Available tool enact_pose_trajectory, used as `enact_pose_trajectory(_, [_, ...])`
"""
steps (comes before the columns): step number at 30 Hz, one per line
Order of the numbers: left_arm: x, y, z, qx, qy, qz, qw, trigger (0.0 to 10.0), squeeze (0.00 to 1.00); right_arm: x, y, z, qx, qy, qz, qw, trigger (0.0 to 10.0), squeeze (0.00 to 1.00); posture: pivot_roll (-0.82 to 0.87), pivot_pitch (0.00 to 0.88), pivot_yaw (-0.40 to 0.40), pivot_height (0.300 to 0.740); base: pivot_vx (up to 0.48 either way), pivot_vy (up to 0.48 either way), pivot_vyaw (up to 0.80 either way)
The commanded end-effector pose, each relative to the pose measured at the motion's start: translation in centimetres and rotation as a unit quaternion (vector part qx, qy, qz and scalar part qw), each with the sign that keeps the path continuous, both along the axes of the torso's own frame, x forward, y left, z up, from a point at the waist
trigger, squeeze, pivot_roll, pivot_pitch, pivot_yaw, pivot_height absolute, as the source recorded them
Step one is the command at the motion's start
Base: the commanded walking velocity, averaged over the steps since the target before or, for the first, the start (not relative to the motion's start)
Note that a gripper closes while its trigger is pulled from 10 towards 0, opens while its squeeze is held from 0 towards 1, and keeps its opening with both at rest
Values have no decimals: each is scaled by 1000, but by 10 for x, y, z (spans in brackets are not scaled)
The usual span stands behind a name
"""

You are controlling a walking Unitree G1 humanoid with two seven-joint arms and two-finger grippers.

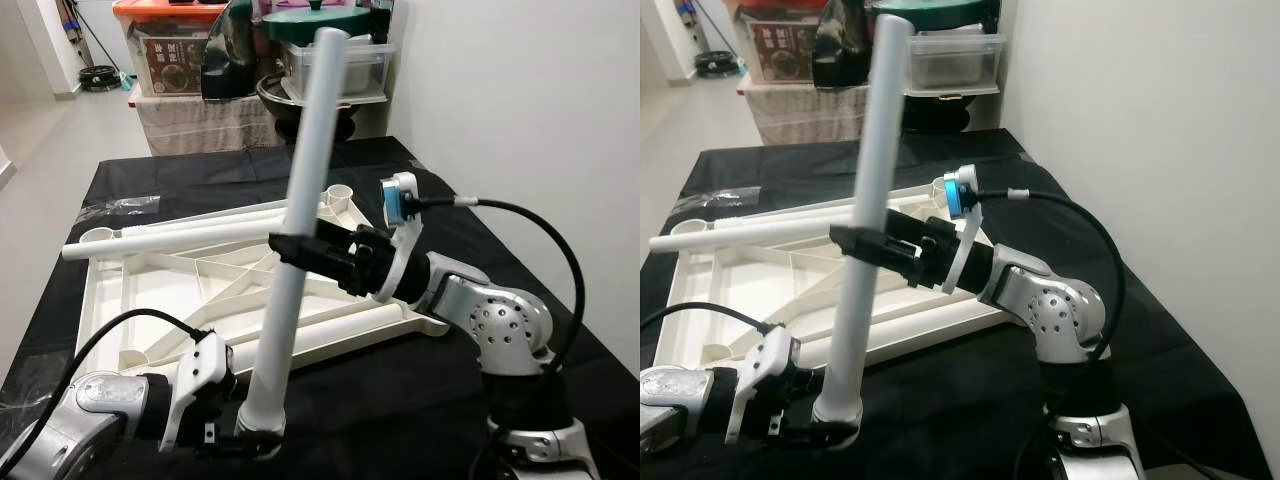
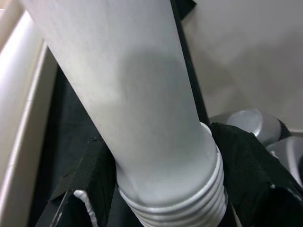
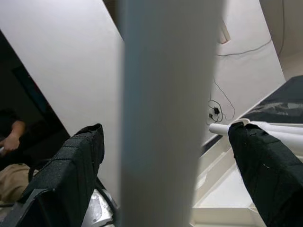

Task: Building children table

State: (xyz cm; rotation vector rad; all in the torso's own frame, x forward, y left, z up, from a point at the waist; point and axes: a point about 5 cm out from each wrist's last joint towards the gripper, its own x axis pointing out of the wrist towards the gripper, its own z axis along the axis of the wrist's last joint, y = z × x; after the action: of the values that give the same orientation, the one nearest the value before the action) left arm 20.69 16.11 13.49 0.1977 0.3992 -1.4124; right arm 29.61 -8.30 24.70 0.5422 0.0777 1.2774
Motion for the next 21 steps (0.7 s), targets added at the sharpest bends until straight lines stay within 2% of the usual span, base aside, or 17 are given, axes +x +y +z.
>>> enact_pose_trajectory(1, [-2, -2, 3, 15, -14, -27, 999, 10000, 0, 1, 1, -2, 4, 17, 4, 1000, 10000, 0, 34, 0, -28, 740, 0, 0, 0])
enact_pose_trajectory(5, [-3, -4, 3, 19, -15, -39, 999, 10000, 0, -1, 3, -5, 6, 33, 7, 999, 10000, 0, 28, 0, -25, 740, 0, 0, 0])
enact_pose_trajectory(8, [-2, -3, 2, 28, -18, -54, 998, 10000, 0, -4, 7, -11, 12, 71, 18, 997, 10000, 0, 26, 0, -26, 740, 0, 0, 0])
enact_pose_trajectory(11, [-2, -3, 2, 28, -18, -54, 998, 10000, 0, -4, 7, -11, 12, 71, 18, 997, 10000, 0, 26, 0, -26, 740, 0, 0, 0])
enact_pose_trajectory(12, [-2, -3, 2, 30, -18, -56, 998, 10000, 0, -4, 8, -12, 17, 87, 21, 996, 8667, 0, 27, 0, -27, 740, 0, 0, 0])
enact_pose_trajectory(13, [-2, -3, 2, 30, -18, -56, 998, 10000, 0, -4, 8, -12, 17, 87, 21, 996, 8667, 0, 27, 0, -27, 740, 0, 0, 0])
enact_pose_trajectory(14, [-2, -2, 2, 33, -18, -58, 998, 10000, 0, -5, 9, -14, 23, 97, 22, 995, 784, 0, 24, 0, -27, 740, 0, 0, 0])
enact_pose_trajectory(15, [-2, -2, 1, 33, -18, -59, 998, 10000, 0, -6, 11, -14, 32, 104, 22, 994, 0, 0, 23, 0, -28, 740, 0, 0, 0])
enact_pose_trajectory(21, [-2, -4, 0, 33, -16, -64, 997, 10000, 0, -12, 15, -15, 36, 107, 28, 993, 0, 0, 21, 0, -27, 740, 0, 0, 0])
